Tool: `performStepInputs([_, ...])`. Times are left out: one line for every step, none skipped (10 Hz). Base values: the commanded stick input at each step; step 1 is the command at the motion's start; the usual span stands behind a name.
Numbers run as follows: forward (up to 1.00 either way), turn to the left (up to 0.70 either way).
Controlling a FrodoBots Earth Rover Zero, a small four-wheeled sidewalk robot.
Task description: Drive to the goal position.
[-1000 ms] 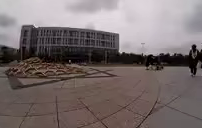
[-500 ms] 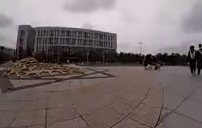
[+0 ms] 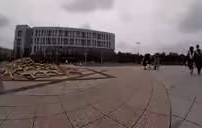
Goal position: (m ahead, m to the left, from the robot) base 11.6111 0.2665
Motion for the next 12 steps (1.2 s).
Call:
performStepInputs([0.53,-0.11])
performStepInputs([0.53,-0.11])
performStepInputs([0.53,-0.11])
performStepInputs([0.53,-0.11])
performStepInputs([0.53,-0.11])
performStepInputs([0.53,-0.11])
performStepInputs([0.53,-0.11])
performStepInputs([0.53,-0.11])
performStepInputs([0.53,-0.11])
performStepInputs([0.53,-0.11])
performStepInputs([0.53,-0.11])
performStepInputs([0.53,-0.11])
